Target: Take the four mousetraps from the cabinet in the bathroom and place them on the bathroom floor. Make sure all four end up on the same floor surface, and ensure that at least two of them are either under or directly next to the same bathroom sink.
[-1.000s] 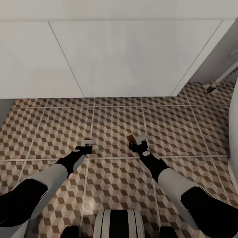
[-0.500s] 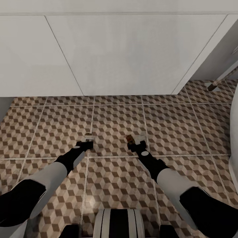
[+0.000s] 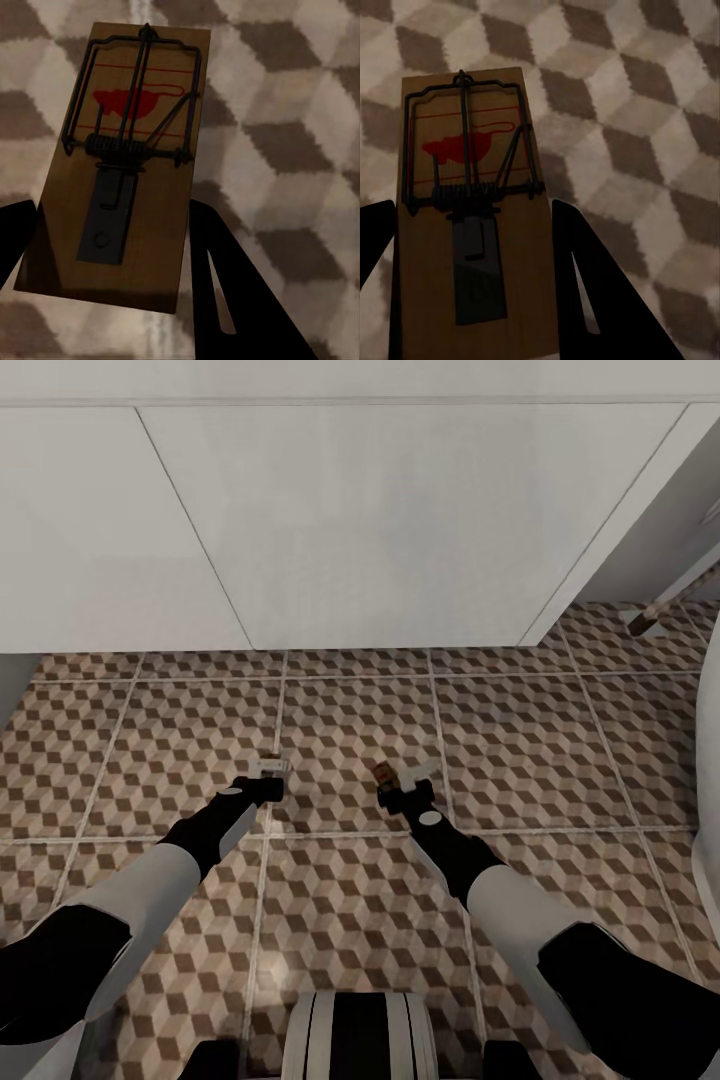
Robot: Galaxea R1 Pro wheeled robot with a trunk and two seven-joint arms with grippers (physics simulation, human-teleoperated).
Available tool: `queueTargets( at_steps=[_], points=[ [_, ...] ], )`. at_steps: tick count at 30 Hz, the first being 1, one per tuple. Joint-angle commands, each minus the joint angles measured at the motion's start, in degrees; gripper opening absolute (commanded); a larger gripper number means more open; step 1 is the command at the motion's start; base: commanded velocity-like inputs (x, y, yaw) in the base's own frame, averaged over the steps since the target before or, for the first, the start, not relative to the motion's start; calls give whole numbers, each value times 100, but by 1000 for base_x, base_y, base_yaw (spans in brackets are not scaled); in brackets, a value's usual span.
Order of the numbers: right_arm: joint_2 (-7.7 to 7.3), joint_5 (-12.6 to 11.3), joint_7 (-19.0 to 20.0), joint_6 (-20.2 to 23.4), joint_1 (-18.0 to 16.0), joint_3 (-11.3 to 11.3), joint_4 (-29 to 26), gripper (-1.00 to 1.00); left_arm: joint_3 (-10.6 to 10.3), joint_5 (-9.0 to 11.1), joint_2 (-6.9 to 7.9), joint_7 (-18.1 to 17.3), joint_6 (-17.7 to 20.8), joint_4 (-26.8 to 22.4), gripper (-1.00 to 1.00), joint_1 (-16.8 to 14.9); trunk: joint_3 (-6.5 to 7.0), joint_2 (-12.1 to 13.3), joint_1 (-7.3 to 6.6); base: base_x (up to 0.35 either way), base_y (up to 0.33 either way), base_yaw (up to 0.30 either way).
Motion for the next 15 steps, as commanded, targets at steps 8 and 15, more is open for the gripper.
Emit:
queueTargets(
  at_steps=[8,15],
  points=[
    [3,-81,-29,341,-151,47,-124,-100,-53,40,21,45,36,128,-100,-3,-3,-1,-1,0,0,0],
    [-2,-81,-29,369,-318,48,-137,-100,-54,37,44,42,-34,121,-100,-3,-3,-1,-1,0,0,0]
  ],
)
